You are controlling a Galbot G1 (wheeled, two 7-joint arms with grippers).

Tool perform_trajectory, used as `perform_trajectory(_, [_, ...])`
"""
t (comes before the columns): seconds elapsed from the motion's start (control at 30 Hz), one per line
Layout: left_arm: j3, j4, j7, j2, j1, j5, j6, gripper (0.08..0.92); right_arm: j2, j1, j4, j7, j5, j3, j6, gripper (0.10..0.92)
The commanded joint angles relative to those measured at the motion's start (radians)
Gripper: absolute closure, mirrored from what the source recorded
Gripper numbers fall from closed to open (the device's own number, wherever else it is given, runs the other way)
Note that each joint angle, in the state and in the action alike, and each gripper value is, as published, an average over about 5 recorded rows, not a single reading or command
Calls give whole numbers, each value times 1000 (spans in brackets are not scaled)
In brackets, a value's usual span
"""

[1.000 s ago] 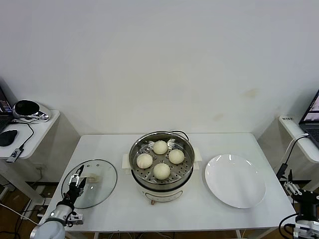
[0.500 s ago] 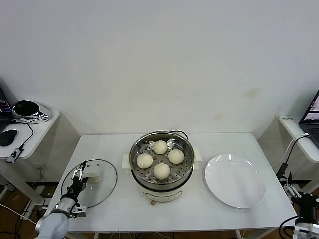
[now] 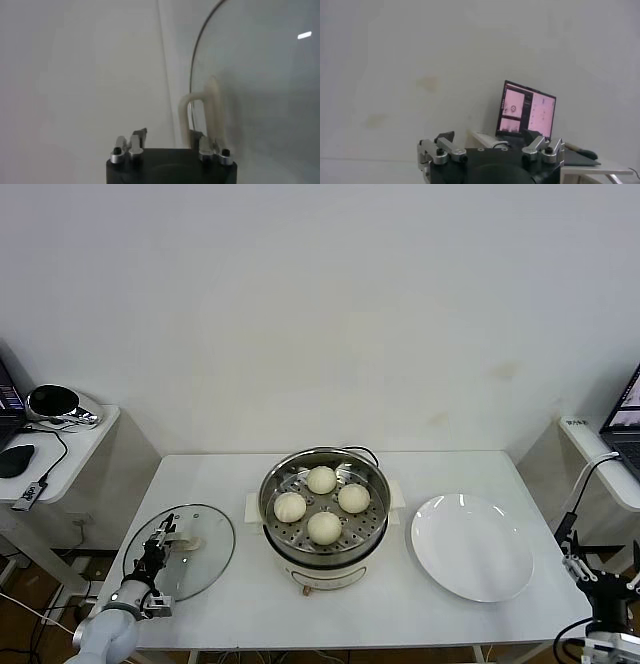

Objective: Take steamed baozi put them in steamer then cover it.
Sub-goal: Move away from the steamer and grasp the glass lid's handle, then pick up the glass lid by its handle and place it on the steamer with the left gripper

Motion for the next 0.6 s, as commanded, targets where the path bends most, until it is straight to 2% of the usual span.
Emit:
perform_trajectory(0.03, [-6,14,-30,4,2,-43,-15,623,-9,-11,10,-4,7,-17,-3,203])
perform_trajectory(0.17, [-44,-63,-41,10,42,-73,-20,735,-18,-22,19,-8,9,-24,-2,203])
perform_trajectory(0.33, [-117,-251,-28,35,147,-129,34,849,-24,-38,31,-15,6,-38,1,203])
perform_trajectory(0.47, [-189,-423,26,67,256,-192,159,856,-24,-46,40,-16,5,-50,2,203])
perform_trajectory(0.6, [-272,-608,131,106,351,-231,261,856,-27,-52,48,-18,1,-69,3,203])
